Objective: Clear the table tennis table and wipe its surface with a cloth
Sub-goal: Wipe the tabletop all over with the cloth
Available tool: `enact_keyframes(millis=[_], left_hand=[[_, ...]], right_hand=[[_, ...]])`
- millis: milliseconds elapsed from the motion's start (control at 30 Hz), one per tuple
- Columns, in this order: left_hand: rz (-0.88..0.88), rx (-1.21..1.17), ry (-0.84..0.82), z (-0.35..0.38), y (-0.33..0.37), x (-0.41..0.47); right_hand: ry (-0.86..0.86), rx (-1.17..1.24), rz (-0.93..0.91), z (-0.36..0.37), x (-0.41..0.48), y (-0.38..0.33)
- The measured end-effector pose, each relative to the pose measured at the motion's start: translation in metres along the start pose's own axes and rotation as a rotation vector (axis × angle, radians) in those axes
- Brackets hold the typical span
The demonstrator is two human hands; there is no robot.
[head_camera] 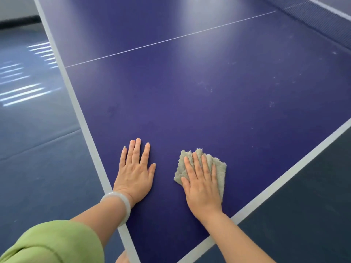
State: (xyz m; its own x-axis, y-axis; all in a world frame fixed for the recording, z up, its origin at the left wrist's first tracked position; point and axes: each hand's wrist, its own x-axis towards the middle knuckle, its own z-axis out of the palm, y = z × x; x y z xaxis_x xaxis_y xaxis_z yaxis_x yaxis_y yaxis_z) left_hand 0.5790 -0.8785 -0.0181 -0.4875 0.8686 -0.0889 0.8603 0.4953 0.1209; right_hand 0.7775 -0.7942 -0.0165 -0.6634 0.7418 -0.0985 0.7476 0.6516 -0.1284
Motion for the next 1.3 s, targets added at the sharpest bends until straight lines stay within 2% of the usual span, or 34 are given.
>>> enact_keyframes(millis=[67,167,200,267,400,533,600,667,767,833,933,967,1000,1033,1067,1167,1200,1233,1300], left_hand=[[0.002,-0.003,0.005,0.0,0.0,0.001],[0.004,0.018,-0.001,0.001,0.001,0.0],[0.002,0.024,-0.003,0.002,0.0,0.0],[-0.002,0.033,-0.003,0.003,0.0,0.0],[0.0,0.019,-0.009,0.004,-0.001,0.0],[0.002,0.017,-0.007,0.002,-0.001,-0.001],[0.003,0.016,0.0,0.002,-0.001,-0.002],[0.004,0.007,0.006,0.002,-0.001,-0.001],[0.008,-0.003,0.005,0.003,-0.001,-0.001],[0.005,0.004,0.004,0.004,-0.002,-0.001],[0.012,-0.001,0.0,0.005,-0.003,-0.001],[0.012,-0.003,-0.002,0.005,-0.004,-0.001],[0.01,-0.001,-0.001,0.006,-0.004,-0.001],[0.007,0.002,-0.001,0.005,-0.003,-0.001],[0.004,0.003,-0.003,0.005,-0.002,-0.001],[0.007,0.001,-0.007,0.004,-0.001,0.0],[0.009,0.003,-0.01,0.004,-0.001,0.0],[0.011,0.005,-0.015,0.004,-0.001,0.0],[0.014,0.005,-0.016,0.003,-0.002,0.0]], right_hand=[[-0.042,-0.013,0.082,-0.007,0.024,0.035],[-0.035,0.03,0.468,-0.016,0.033,0.077],[-0.021,0.052,0.532,-0.016,0.027,0.073],[0.041,0.052,0.473,-0.01,0.008,0.038],[-0.004,-0.003,0.132,0.004,0.013,-0.027],[-0.069,-0.062,-0.02,0.0,0.075,-0.003],[-0.082,-0.044,0.122,-0.007,0.097,0.035],[-0.056,0.0,0.365,-0.017,0.101,0.073],[-0.015,0.061,0.583,-0.018,0.076,0.076],[0.021,0.032,0.501,-0.009,0.054,0.039],[0.003,-0.048,0.005,0.003,0.014,-0.01],[-0.024,-0.052,-0.127,0.002,0.005,-0.008],[-0.047,-0.052,-0.175,-0.001,0.001,0.004],[-0.054,-0.055,-0.136,-0.005,0.0,0.023],[-0.06,-0.056,-0.019,-0.007,0.0,0.044],[-0.047,0.002,0.518,-0.015,0.0,0.083],[-0.03,0.042,0.59,-0.015,-0.002,0.079],[-0.005,0.068,0.582,-0.012,-0.007,0.068],[0.022,0.049,0.442,-0.005,-0.025,0.044]])
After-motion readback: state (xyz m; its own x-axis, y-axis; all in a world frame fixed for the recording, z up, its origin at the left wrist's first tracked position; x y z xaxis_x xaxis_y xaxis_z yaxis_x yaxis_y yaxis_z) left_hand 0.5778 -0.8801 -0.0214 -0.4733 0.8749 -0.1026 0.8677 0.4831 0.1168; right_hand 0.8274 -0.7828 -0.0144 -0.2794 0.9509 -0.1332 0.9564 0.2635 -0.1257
